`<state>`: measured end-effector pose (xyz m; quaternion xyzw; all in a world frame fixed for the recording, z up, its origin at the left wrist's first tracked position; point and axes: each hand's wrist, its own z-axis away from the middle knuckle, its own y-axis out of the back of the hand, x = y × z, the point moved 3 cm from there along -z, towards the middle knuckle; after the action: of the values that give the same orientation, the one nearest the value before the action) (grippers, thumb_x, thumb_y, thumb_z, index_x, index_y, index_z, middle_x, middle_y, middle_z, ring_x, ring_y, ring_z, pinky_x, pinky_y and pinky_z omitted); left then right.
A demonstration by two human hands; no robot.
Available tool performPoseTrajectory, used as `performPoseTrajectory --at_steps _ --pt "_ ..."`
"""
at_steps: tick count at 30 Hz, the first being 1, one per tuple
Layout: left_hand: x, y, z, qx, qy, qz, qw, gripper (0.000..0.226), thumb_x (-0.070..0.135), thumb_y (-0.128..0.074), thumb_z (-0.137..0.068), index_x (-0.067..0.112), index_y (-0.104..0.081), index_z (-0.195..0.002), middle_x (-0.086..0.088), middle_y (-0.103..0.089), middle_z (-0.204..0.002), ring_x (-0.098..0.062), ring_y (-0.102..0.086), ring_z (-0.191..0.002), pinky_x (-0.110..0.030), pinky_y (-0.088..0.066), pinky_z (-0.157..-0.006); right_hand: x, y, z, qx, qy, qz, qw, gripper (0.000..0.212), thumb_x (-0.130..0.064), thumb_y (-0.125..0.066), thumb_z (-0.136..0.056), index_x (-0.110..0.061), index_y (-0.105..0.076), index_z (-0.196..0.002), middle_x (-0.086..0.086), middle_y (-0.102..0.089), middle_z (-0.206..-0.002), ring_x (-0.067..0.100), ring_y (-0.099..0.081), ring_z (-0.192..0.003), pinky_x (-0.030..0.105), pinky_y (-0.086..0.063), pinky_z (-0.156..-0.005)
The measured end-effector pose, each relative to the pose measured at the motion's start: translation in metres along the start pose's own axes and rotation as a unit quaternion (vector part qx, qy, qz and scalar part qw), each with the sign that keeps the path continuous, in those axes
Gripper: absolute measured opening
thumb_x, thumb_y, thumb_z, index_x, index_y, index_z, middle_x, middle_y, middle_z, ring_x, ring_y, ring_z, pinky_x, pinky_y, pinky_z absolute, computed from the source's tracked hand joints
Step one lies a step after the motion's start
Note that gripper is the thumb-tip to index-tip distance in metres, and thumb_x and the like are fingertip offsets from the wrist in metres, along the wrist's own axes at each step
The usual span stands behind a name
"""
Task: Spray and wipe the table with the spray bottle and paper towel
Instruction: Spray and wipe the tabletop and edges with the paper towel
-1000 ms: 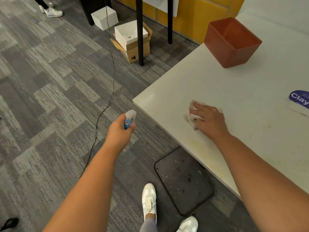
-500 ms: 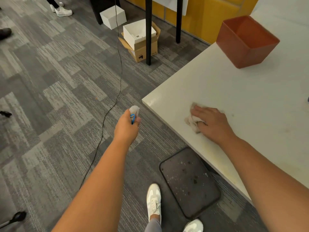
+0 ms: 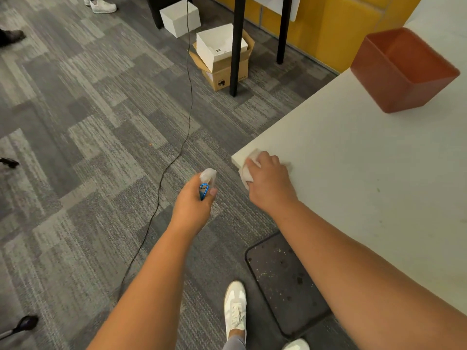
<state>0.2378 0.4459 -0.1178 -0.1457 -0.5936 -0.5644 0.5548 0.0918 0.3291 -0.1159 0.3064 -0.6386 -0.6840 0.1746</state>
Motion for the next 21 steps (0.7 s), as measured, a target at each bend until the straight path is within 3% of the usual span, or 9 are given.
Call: performPoseTrajectory --at_steps 6,12,16,21 --pt "-0.007 0.017 -0.007 0.009 0.007 0.009 1.000 0.015 0.024 -0.054 -0.099 0.024 -0.052 -0.114 0.008 -0.047 -0.077 -0.006 -0.040 -0.060 -0.024 -0.035 -0.056 -0.020 -0.001 -0.037 0.003 0.007 0.024 1.000 0.045 -0.024 -0.063 -0.077 -0.015 -0.054 -0.120 0.009 -0.043 -0.121 0.027 -0.041 -0.102 0.038 -0.038 -0.078" --pt "-0.016 0.028 -0.014 0.011 0.021 0.013 1.000 0.013 0.025 -0.054 -0.099 0.022 -0.053 -0.111 -0.002 -0.048 -0.078 -0.013 -0.038 -0.061 -0.030 -0.036 -0.057 -0.003 0.002 0.004 0.023 0.041 0.041 0.998 0.053 -0.017 -0.070 -0.069 -0.010 -0.054 -0.120 0.012 -0.049 -0.110 0.029 -0.044 -0.090 0.035 -0.035 -0.065" --pt "-0.017 0.031 -0.016 0.010 0.027 0.019 0.999 0.012 0.024 -0.054 -0.098 0.020 -0.054 -0.110 -0.005 -0.045 -0.076 -0.017 -0.038 -0.062 -0.035 -0.036 -0.057 -0.003 -0.001 0.009 0.023 0.033 0.069 0.997 0.061 -0.017 -0.072 -0.064 -0.009 -0.052 -0.122 0.011 -0.050 -0.108 0.028 -0.043 -0.087 0.034 -0.033 -0.064" --pt "-0.017 0.033 -0.014 0.009 0.017 0.019 1.000 0.013 0.025 -0.055 -0.098 0.023 -0.055 -0.111 -0.003 -0.048 -0.077 -0.015 -0.040 -0.063 -0.035 -0.039 -0.059 -0.030 -0.006 -0.042 0.013 0.011 0.090 0.996 0.052 -0.017 -0.068 -0.070 -0.010 -0.052 -0.119 0.010 -0.047 -0.111 0.027 -0.043 -0.093 0.036 -0.039 -0.072"
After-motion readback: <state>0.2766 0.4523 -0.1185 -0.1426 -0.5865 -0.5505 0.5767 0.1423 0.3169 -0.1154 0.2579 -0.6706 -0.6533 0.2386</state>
